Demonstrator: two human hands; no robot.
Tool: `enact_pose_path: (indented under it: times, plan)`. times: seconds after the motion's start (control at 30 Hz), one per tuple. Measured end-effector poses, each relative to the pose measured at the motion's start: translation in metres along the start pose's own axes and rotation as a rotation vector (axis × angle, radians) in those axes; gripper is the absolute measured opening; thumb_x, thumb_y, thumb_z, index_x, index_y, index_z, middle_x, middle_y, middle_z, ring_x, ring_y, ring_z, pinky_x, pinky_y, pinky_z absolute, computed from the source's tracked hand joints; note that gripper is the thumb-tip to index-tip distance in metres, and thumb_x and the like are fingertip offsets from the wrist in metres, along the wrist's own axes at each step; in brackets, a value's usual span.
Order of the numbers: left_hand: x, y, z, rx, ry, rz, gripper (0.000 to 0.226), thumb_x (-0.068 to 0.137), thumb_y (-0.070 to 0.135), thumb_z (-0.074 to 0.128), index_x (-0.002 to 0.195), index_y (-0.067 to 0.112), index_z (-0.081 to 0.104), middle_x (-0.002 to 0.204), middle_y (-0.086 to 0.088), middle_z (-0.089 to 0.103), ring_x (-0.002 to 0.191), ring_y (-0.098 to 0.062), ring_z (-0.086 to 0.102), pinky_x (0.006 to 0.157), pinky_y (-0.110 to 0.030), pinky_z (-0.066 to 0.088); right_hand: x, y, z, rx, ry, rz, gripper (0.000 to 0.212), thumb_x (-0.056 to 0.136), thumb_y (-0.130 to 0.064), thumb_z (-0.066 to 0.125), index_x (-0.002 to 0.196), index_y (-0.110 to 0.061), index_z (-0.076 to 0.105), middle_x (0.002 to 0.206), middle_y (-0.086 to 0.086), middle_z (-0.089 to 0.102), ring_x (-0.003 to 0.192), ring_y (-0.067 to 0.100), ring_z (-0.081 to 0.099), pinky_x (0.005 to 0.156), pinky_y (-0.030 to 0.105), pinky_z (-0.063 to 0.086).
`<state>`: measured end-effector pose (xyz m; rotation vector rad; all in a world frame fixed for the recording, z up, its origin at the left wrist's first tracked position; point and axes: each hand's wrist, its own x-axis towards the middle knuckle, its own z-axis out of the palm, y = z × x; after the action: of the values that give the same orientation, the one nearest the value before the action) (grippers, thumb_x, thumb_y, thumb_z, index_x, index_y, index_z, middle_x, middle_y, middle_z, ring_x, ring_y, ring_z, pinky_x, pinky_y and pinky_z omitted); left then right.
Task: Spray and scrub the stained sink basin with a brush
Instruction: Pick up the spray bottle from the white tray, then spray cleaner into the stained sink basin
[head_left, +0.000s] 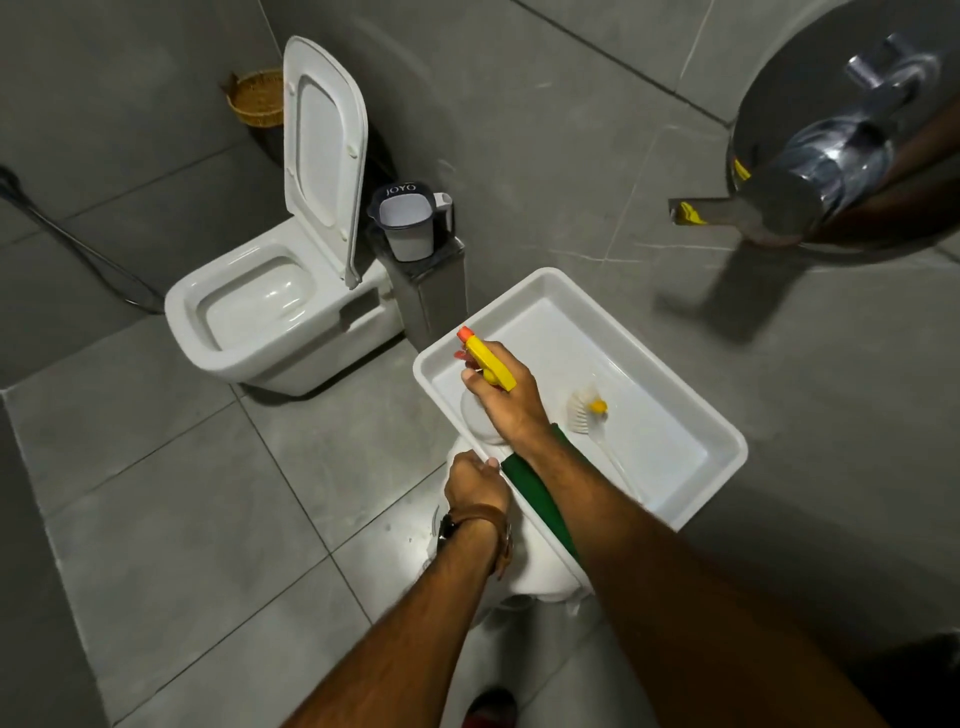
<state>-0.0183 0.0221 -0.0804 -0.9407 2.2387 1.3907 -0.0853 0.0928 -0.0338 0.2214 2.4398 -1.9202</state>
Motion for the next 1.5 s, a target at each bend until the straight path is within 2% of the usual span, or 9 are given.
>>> enact_pose_path:
  times: [0.2, 0.3, 0.5, 0.77, 0.93, 1.1, 1.27, 1.37, 1.5]
  plan:
    - [-0.003, 0.008, -0.008, 0.024, -0.019, 0.017, 0.011, 0.089, 0.016, 0.058, 0.097, 0.010, 0.064, 0.101, -0.012, 0.069, 0.097, -0.033, 0.063, 0.085, -0.028, 0.048, -0.016, -0.027, -0.032, 0.031, 0.133, -0.080, 0.044, 0.097, -0.003, 0.062, 0.140, -0.015, 0.064, 0.127, 0.009, 0.069, 0.118, 0.020, 0.069, 0.104, 0.031, 0.054]
    - [-0.022, 0.019, -0.013, 0.054, 0.049, 0.061, 0.039, 0.091, 0.015, 0.055, 0.128, 0.004, 0.054, 0.129, -0.017, 0.052, 0.114, -0.037, 0.055, 0.097, -0.035, 0.043, -0.043, -0.054, -0.064, 0.071, 0.222, -0.133, 0.044, 0.093, 0.000, 0.062, 0.130, -0.024, 0.067, 0.122, 0.012, 0.068, 0.113, 0.022, 0.071, 0.095, 0.029, 0.056]
    - [-0.090, 0.047, -0.008, 0.092, 0.013, 0.295, 0.043, 0.097, 0.017, 0.045, 0.138, 0.002, 0.044, 0.139, -0.020, 0.045, 0.125, -0.037, 0.048, 0.105, -0.037, 0.034, -0.128, -0.104, -0.139, 0.187, 0.279, -0.150, 0.051, 0.095, -0.001, 0.063, 0.131, -0.037, 0.067, 0.116, 0.009, 0.075, 0.111, 0.020, 0.071, 0.095, 0.029, 0.057]
    - [-0.232, 0.035, 0.035, 0.140, -0.231, 0.578, 0.037, 0.099, 0.014, 0.043, 0.128, -0.005, 0.055, 0.130, -0.026, 0.056, 0.122, -0.038, 0.051, 0.102, -0.037, 0.037, -0.318, -0.155, -0.229, 0.220, 0.489, -0.097, 0.040, 0.091, -0.034, 0.068, 0.125, -0.054, 0.068, 0.110, 0.010, 0.076, 0.101, 0.014, 0.075, 0.057, 0.024, 0.055]
    - [-0.342, -0.011, 0.064, 0.216, -0.445, 0.762, 0.033, 0.101, 0.018, 0.042, 0.117, -0.002, 0.062, 0.120, -0.026, 0.062, 0.114, -0.038, 0.056, 0.097, -0.037, 0.039, -0.475, -0.150, -0.271, 0.074, 0.647, 0.039, 0.040, 0.091, -0.049, 0.066, 0.129, -0.061, 0.062, 0.100, 0.016, 0.072, 0.097, 0.038, 0.070, 0.064, 0.045, 0.066]
    - [-0.427, -0.074, 0.076, 0.399, -0.640, 0.951, 0.033, 0.102, 0.024, 0.040, 0.115, 0.001, 0.060, 0.117, -0.021, 0.064, 0.111, -0.035, 0.059, 0.094, -0.036, 0.041, -0.639, -0.118, -0.301, -0.050, 0.772, 0.279, 0.032, 0.087, -0.062, 0.061, 0.117, -0.073, 0.060, 0.099, -0.012, 0.076, 0.091, 0.012, 0.074, 0.059, 0.034, 0.064]
    - [-0.470, -0.125, 0.084, 0.430, -0.693, 0.939, 0.036, 0.102, 0.029, 0.036, 0.126, 0.007, 0.052, 0.119, -0.016, 0.062, 0.108, -0.037, 0.059, 0.090, -0.041, 0.048, -0.762, -0.078, -0.315, -0.118, 0.846, 0.484, 0.025, 0.084, -0.078, 0.057, 0.105, -0.068, 0.066, 0.086, -0.017, 0.079, 0.082, 0.004, 0.075, 0.083, 0.044, 0.063]
    - [-0.479, -0.146, 0.092, 0.407, -0.628, 0.886, 0.042, 0.103, 0.027, 0.034, 0.136, 0.004, 0.044, 0.130, -0.020, 0.057, 0.114, -0.038, 0.056, 0.096, -0.043, 0.045, -0.799, -0.065, -0.317, -0.094, 0.843, 0.592, 0.040, 0.081, -0.079, 0.051, 0.117, -0.065, 0.062, 0.080, -0.031, 0.072, 0.079, -0.005, 0.071, 0.079, 0.039, 0.065]
    - [-0.479, -0.160, 0.099, 0.317, -0.500, 0.814, 0.041, 0.103, 0.032, 0.032, 0.129, 0.008, 0.052, 0.119, -0.022, 0.063, 0.105, -0.041, 0.059, 0.089, -0.043, 0.048, -0.805, -0.050, -0.319, -0.036, 0.911, 0.670, 0.013, 0.090, -0.069, 0.057, 0.097, -0.063, 0.066, 0.060, -0.021, 0.069, 0.051, 0.009, 0.069, 0.053, 0.032, 0.062]
